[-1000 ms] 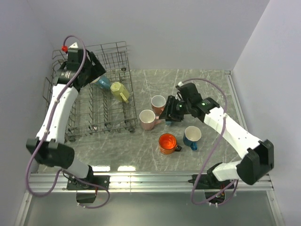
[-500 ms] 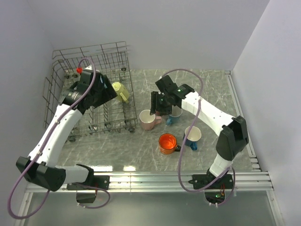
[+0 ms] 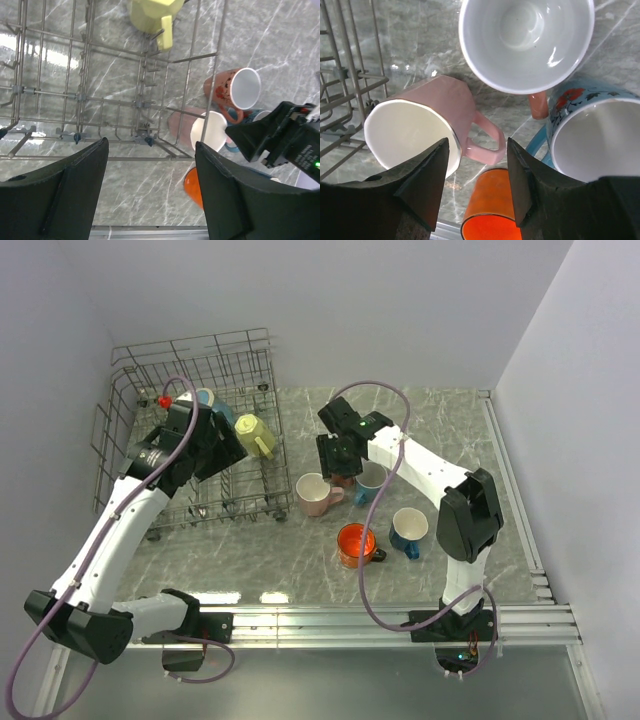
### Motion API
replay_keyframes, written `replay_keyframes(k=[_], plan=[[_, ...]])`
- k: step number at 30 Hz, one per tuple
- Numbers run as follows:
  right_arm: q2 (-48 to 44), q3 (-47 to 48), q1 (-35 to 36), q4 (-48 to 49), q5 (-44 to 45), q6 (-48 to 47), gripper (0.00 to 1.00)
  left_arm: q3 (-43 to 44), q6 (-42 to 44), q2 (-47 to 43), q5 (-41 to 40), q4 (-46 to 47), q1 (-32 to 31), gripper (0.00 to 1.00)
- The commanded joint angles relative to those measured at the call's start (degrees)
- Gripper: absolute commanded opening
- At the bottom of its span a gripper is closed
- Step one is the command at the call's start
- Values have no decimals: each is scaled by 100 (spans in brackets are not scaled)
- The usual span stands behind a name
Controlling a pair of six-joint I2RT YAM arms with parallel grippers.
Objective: Load the cups into the dish rack
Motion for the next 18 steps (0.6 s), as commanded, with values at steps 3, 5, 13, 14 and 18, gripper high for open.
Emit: replay_keyframes(k=[3,5,13,14,18], plan=[[-4,73,8,304,-274,-281,57,-142,-111,-108,-21,129,-27,75],[84,117,8,348,-380,-325,56,-168,-120,-73,-21,190,-45,75],[637,477,34,339,-530,-360,46,-54,-76,138,-56,199,-89,73],[664,486,34,348,-547,-369,46,-37,-76,129,-65,191,-89,73],[857,688,26,339,-512,-465,45,-36,-59,138,-74,156,-98,73]])
